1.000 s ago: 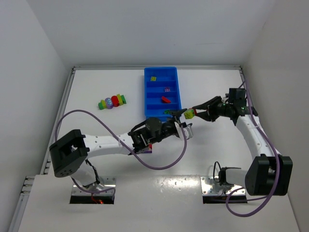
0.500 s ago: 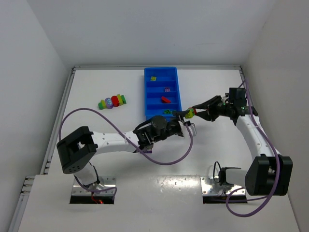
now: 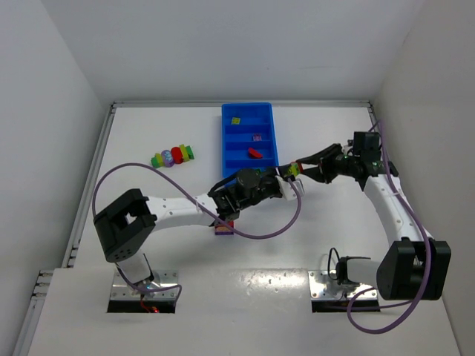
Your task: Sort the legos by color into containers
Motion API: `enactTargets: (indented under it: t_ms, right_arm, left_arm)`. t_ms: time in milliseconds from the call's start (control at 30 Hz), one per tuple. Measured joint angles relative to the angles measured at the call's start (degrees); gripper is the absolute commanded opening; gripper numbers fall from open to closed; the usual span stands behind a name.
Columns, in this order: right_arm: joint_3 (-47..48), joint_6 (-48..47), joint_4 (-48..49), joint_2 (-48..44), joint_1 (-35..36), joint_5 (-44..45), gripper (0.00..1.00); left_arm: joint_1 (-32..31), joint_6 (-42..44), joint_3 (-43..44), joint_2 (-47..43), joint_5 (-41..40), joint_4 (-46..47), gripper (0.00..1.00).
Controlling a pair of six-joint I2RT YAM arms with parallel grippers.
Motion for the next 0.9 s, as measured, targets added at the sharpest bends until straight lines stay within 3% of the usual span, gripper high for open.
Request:
enactTargets:
  t_ms: [133, 233, 633, 900]
  right_arm:
    - [0.0, 0.1, -0.4, 0.0, 0.0, 0.4, 0.0]
    - [0.0, 0.2, -1.3, 0.0, 0.0, 0.1, 0.0]
    - [-1.0, 0.4, 3.3, 1.7, -2.7, 2.9, 0.0]
    - [-3.1, -4.3, 14.7, 3.4, -1.4, -0.4, 0.0]
  left_arm:
    - [0.0, 0.0, -0.2, -0.1, 0.2, -0.3, 0.06]
    - [0.0, -0.1, -1.1, -1.0, 0.7, -0.7, 0.0]
    - [0.2, -6.2, -8.3, -18.0, 1.9, -10.1, 0.0]
    - [2.4, -14.4, -8.9, -24.8, -0.5, -16.8, 0.0]
